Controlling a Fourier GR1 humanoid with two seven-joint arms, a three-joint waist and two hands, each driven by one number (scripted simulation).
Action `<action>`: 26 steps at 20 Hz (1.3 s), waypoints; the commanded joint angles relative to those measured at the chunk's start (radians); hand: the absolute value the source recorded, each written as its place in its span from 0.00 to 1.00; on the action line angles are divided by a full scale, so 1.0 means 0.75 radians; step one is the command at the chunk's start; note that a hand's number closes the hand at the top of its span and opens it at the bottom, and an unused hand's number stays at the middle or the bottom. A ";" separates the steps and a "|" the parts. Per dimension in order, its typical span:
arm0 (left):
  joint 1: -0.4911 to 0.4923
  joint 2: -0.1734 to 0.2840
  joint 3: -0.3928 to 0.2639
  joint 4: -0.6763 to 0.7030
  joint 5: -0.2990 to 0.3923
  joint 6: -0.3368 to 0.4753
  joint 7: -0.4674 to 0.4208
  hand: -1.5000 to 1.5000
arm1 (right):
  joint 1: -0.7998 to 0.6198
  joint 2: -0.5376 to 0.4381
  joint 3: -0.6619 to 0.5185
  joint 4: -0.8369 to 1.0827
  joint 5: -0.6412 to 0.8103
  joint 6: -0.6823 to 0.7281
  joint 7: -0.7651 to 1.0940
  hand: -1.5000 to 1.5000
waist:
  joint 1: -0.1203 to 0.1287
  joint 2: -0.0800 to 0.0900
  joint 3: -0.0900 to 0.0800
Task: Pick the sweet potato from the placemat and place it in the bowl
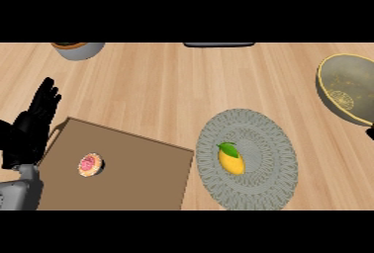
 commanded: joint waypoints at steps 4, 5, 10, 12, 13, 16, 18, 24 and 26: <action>-0.034 -0.026 0.006 0.077 -0.021 -0.014 -0.057 0.50 | -0.183 -0.151 -0.168 0.313 -0.132 0.046 -0.003 1.00 | 0.038 0.012 0.001; 0.074 -0.012 0.017 -0.053 0.032 -0.063 -0.026 0.50 | -0.166 -0.139 -0.161 0.346 -0.126 0.026 -0.022 1.00 | 0.046 0.010 0.001; -0.063 -0.007 0.022 0.015 -0.007 -0.041 0.028 0.50 | -0.268 -0.196 -0.115 0.694 -0.080 -0.080 -0.169 1.00 | 0.048 0.014 0.002; -0.093 -0.069 -0.035 0.072 -0.062 0.002 -0.023 0.50 | -0.381 -0.181 -0.073 0.877 -0.038 -0.173 -0.211 1.00 | 0.056 0.019 0.002; -0.030 -0.046 -0.025 -0.036 -0.034 -0.028 0.033 0.50 | -0.394 -0.244 -0.104 0.974 -0.054 -0.177 -0.305 1.00 | 0.059 0.015 0.002; -0.026 -0.052 -0.015 0.031 -0.044 -0.038 -0.058 0.50 | -0.552 -0.263 -0.066 1.236 0.003 -0.273 -0.351 1.00 | 0.070 0.019 0.002; -0.049 -0.045 0.007 0.055 -0.019 -0.052 -0.029 0.50 | -0.581 -0.299 -0.070 1.399 0.026 -0.336 -0.459 1.00 | 0.071 0.021 0.003; 0.003 -0.062 -0.001 -0.020 0.002 -0.074 -0.035 0.50 | -0.744 -0.324 -0.067 1.764 0.087 -0.497 -0.591 1.00 | 0.101 0.030 0.004; -0.115 -0.025 -0.004 -0.017 -0.020 -0.065 0.031 0.50 | -0.630 -0.351 0.073 1.729 0.287 -0.509 -0.362 1.00 | 0.114 0.045 0.005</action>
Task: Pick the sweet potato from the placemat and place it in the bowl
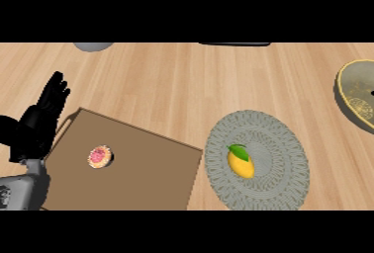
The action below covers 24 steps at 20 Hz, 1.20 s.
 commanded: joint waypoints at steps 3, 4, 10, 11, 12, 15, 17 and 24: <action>-0.052 -0.021 -0.021 0.023 -0.045 0.039 0.009 0.50 | -0.092 -0.082 0.035 0.330 0.097 0.041 0.056 0.00 | 0.017 0.011 0.003; 0.020 -0.029 -0.044 -0.025 -0.026 0.001 -0.008 0.50 | -0.082 -0.058 0.021 0.371 0.093 0.009 0.059 0.00 | 0.040 0.014 0.004; -0.071 0.001 -0.004 0.044 -0.022 0.002 0.017 0.50 | -0.138 -0.091 -0.034 0.491 0.012 0.165 -0.189 0.00 | 0.017 0.012 0.006; -0.014 -0.011 -0.021 -0.006 -0.022 -0.002 0.010 0.50 | -0.110 -0.103 -0.096 0.514 -0.047 0.179 -0.224 0.00 | 0.024 0.010 0.008; -0.046 0.000 0.014 0.043 -0.006 -0.002 -0.019 0.50 | -0.143 -0.141 -0.147 0.528 -0.106 0.278 -0.244 0.00 | 0.009 0.013 0.007; -0.044 -0.031 -0.015 0.030 -0.025 0.022 0.001 0.50 | -0.214 -0.156 -0.344 0.590 -0.300 0.381 -0.201 0.00 | -0.001 0.012 0.010; -0.030 -0.009 0.014 0.019 -0.017 0.021 -0.006 0.50 | -0.174 -0.201 -0.429 0.646 -0.381 0.448 -0.211 0.00 | -0.008 0.011 0.011; -0.001 0.005 0.015 -0.014 0.004 -0.014 0.009 0.50 | -0.059 -0.402 -0.511 0.714 -0.462 0.677 -0.140 0.00 | 0.004 0.016 0.012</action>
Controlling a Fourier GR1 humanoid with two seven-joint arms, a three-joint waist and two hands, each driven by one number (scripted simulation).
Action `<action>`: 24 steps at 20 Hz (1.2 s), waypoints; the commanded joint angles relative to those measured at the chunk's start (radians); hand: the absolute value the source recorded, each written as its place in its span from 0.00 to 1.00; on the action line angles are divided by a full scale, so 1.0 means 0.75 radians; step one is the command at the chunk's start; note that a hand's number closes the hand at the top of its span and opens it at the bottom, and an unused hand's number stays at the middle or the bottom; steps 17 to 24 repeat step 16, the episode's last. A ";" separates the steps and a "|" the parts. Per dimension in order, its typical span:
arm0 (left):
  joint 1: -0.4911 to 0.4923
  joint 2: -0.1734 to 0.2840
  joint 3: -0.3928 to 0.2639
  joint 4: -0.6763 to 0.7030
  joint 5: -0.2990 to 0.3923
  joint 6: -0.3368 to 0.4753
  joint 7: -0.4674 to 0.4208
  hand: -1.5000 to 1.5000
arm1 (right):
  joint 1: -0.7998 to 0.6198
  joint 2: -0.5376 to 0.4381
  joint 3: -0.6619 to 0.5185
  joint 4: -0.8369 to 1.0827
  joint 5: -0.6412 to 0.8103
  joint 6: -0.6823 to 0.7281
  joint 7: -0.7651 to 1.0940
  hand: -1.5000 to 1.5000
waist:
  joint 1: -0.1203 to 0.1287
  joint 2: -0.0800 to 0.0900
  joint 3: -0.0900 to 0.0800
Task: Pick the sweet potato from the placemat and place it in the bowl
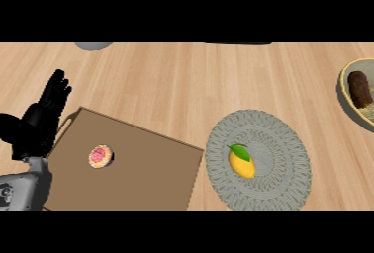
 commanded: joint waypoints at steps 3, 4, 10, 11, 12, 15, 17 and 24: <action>0.011 0.001 0.004 -0.015 -0.002 0.003 0.004 0.50 | 0.110 -0.145 -0.047 0.022 -0.051 0.218 -0.011 0.00 | -0.002 0.004 0.005; 0.042 -0.026 -0.023 -0.018 -0.023 0.020 -0.008 0.50 | 0.122 -0.168 -0.065 0.033 -0.070 0.257 -0.005 0.00 | -0.007 0.005 0.008; 0.039 0.014 0.027 -0.017 0.016 -0.011 -0.014 0.50 | 0.192 -0.194 -0.121 0.047 -0.140 0.418 0.010 0.00 | -0.026 -0.004 0.012; 0.038 -0.002 0.017 -0.012 0.021 -0.014 -0.027 0.50 | 0.176 -0.187 -0.123 0.036 -0.144 0.399 0.033 0.00 | -0.012 0.003 0.012; 0.048 0.004 0.026 0.004 0.006 -0.002 -0.042 0.50 | 0.189 -0.221 -0.139 0.030 -0.163 0.448 0.027 0.00 | -0.033 -0.001 0.012; 0.053 0.005 0.038 0.011 0.029 -0.019 -0.055 0.50 | 0.190 -0.207 -0.172 0.015 -0.205 0.475 0.041 0.00 | -0.027 -0.002 0.010; 0.063 -0.016 0.013 -0.005 0.021 -0.011 -0.032 0.50 | 0.209 -0.200 -0.165 0.006 -0.201 0.485 0.039 0.00 | -0.030 -0.002 0.015; 0.063 -0.016 0.013 -0.005 0.021 -0.011 -0.032 0.50 | 0.209 -0.200 -0.165 0.006 -0.201 0.485 0.039 0.00 | -0.030 -0.002 0.015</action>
